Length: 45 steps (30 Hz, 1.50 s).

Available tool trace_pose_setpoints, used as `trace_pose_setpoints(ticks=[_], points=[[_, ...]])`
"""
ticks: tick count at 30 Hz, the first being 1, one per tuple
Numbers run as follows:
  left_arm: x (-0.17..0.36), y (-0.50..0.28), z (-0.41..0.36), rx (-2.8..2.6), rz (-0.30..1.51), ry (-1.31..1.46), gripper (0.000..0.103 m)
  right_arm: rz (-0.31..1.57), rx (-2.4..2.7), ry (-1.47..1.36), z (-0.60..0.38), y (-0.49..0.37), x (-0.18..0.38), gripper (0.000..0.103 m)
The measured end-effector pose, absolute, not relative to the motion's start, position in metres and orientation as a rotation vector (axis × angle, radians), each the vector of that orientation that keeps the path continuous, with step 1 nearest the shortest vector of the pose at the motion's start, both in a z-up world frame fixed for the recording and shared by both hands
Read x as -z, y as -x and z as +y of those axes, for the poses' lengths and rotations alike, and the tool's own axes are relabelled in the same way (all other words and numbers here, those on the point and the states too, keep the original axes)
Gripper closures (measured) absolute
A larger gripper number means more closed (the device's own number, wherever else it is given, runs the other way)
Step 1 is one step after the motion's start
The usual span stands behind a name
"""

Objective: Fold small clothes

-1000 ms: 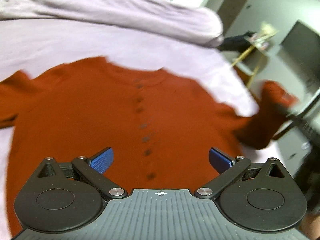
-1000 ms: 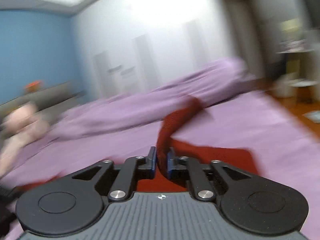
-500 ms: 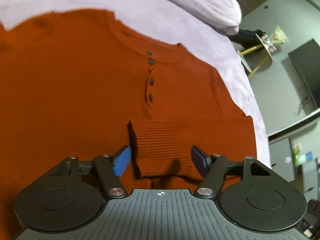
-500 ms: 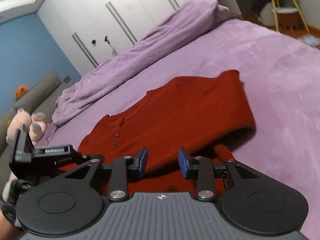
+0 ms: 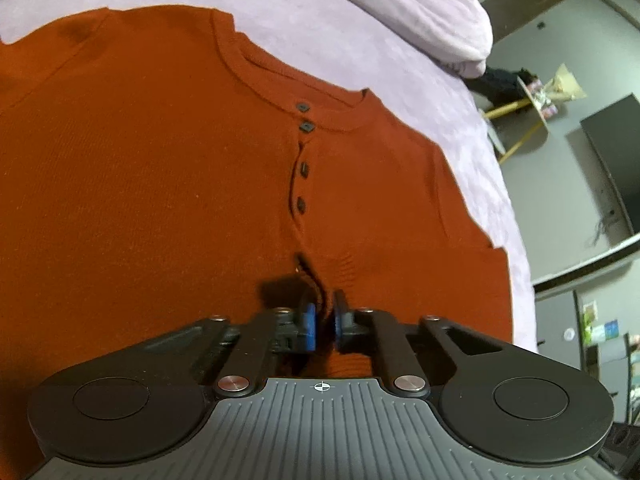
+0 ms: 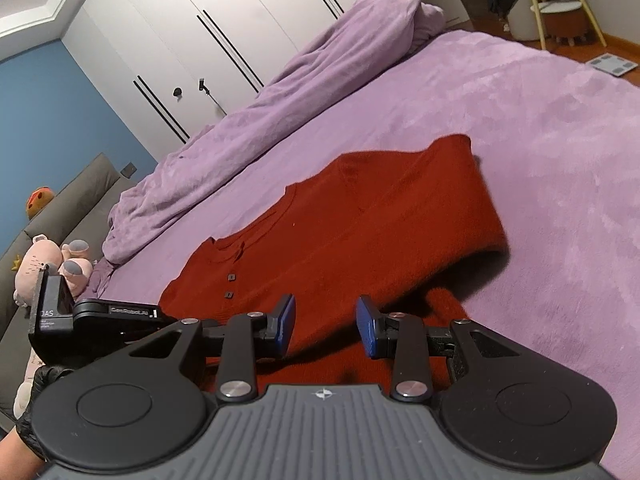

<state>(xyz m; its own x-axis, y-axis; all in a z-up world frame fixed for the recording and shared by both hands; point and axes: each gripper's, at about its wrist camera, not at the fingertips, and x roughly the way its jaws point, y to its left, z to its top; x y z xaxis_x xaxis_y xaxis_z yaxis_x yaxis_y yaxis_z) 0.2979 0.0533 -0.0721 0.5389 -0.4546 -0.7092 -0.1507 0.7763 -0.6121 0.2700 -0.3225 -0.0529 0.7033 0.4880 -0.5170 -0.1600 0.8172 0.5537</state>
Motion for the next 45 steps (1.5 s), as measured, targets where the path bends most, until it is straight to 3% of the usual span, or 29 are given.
trace_pose_setpoints(ticks=[10,16,17,21,23,25,27,32,39,40,43,45], points=[[-0.01,-0.286,0.089,0.174,0.753,0.464,0.096,0.695,-0.356,-0.426,-0.313,-0.294,0.043,0.069],[0.017,-0.287,0.145,-0.073,0.789,0.376,0.096,0.736,-0.334,-0.402,-0.303,-0.313,0.051,0.069],[0.026,-0.286,0.152,-0.079,0.808,0.402,0.094,0.741,-0.326,-0.396,-0.302,-0.317,0.051,0.069],[0.052,-0.277,0.162,-0.053,0.823,0.467,0.07,0.753,-0.303,-0.364,-0.297,-0.331,0.052,0.069],[0.057,-0.277,0.163,-0.027,0.824,0.496,0.067,0.751,-0.291,-0.343,-0.295,-0.339,0.051,0.069],[0.059,-0.286,0.159,-0.002,0.835,0.515,0.072,0.751,-0.279,-0.324,-0.292,-0.348,0.051,0.069],[0.059,-0.291,0.158,0.024,0.845,0.507,0.096,0.755,-0.264,-0.309,-0.289,-0.358,0.052,0.068],[0.034,-0.293,0.155,0.003,0.758,0.396,0.097,0.781,-0.216,-0.279,-0.281,-0.39,0.059,0.052],[0.009,-0.295,0.167,-0.065,0.672,0.297,0.097,0.834,-0.178,-0.265,-0.272,-0.421,0.077,0.05],[0.011,-0.294,0.17,-0.068,0.678,0.313,0.097,0.83,-0.184,-0.256,-0.27,-0.423,0.079,0.054],[0.019,-0.293,0.173,-0.074,0.708,0.328,0.097,0.805,-0.229,-0.202,-0.259,-0.423,0.077,0.085],[0.027,-0.296,0.172,-0.077,0.724,0.32,0.097,0.764,-0.225,-0.13,-0.25,-0.422,0.072,0.095]])
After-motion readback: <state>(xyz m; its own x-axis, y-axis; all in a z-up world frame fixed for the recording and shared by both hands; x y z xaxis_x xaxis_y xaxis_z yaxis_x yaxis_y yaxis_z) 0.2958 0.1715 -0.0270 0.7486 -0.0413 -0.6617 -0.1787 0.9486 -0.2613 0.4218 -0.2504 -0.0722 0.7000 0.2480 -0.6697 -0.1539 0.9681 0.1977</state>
